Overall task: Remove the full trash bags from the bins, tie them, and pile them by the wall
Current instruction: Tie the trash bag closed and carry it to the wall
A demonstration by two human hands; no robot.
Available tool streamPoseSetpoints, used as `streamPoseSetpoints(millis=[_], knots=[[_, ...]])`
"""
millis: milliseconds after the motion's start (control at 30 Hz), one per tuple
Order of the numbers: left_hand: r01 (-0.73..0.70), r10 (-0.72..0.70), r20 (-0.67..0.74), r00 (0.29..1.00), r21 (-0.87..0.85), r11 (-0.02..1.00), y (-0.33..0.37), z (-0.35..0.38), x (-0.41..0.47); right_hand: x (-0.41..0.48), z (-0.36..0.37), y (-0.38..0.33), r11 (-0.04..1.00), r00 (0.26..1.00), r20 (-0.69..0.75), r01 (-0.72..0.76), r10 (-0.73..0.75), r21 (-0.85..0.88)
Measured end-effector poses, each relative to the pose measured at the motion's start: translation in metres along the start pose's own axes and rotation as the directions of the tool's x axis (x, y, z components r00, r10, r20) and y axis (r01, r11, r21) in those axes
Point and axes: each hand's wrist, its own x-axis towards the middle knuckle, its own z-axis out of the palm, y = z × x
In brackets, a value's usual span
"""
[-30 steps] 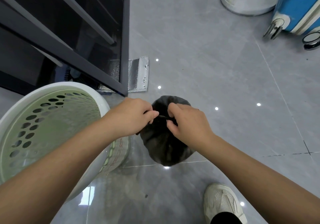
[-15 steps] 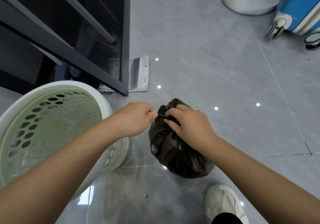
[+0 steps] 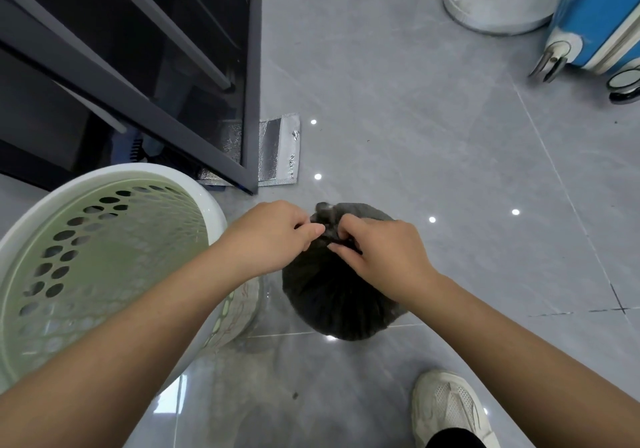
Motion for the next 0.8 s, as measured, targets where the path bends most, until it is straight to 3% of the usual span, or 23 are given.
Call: streamPoseSetpoints(millis=[267,367,467,700,800], knots=[[0.037,-0.064,-0.100,0.993,-0.252,0.967,-0.008,0.019,-0.002,0.002,-0.004,0.004,0.991,0.990,0.099,-0.111,0.103,0.071],[0.034,-0.066,-0.114,0.991,-0.260,0.965,-0.008,0.031,-0.009,0.002,-0.002,0.005,0.984,0.980,0.102,-0.176,0.173,0.027],[-0.012,-0.018,-0.117,0.993,-0.254,0.967,-0.015,0.050,-0.020,0.005,-0.002,0.005,0.953,0.954,0.135,-0.283,0.268,0.108],[-0.072,0.080,-0.206,0.975,0.046,0.996,-0.011,0.107,-0.031,0.019,-0.009,0.001,0.719,0.834,0.290,-0.552,0.470,0.422],[-0.137,0.185,-0.231,0.955,0.210,0.968,-0.002,0.123,-0.034,0.023,-0.015,-0.003,0.452,0.732,0.467,-0.677,0.496,0.581]])
